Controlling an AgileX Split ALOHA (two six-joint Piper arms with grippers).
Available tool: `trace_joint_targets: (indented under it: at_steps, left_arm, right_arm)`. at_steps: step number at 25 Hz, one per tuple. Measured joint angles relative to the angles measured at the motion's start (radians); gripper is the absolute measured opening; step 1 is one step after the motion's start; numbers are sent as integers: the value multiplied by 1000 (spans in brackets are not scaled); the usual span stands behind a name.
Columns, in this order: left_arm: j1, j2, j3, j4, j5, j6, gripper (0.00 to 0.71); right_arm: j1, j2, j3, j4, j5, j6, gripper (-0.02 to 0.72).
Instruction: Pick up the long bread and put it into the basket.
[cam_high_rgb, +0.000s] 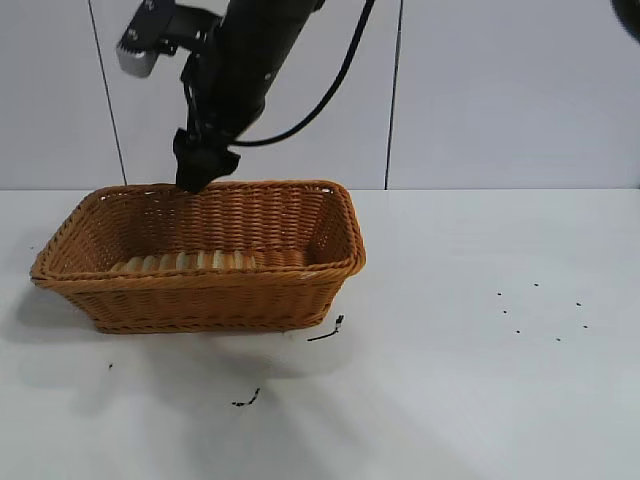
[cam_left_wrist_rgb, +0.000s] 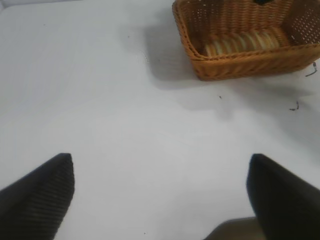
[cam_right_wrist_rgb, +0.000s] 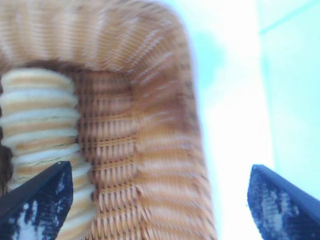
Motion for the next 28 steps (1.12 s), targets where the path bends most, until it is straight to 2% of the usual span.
trace_joint_targets:
  at_steps: [2,4,7,9,14,22,28]
  left_arm:
    - [0,0,0,0,0,0,696]
    - [0,0,0,0,0,0,696]
    - [0,0,0,0,0,0,696]
    - [0,0,0,0,0,0,696]
    - [0,0,0,0,0,0,696]
    - [0,0,0,0,0,0,696]
    - [0,0,0,0,0,0,696]
  right_arm:
    - [-5,-6,0,-73,24,151,651]
    - [-12,-7,0,-143,58,264,651]
    - [-46,-8,0,-167,90,356,637]
    - [-89,-8,0,-151,102,378,631]
    - [-217,-8,0,-97,147,383,627]
    - [-426,-8,0,-82,240,383,620]
    - [-519,-8,0,-82,290,385,620]
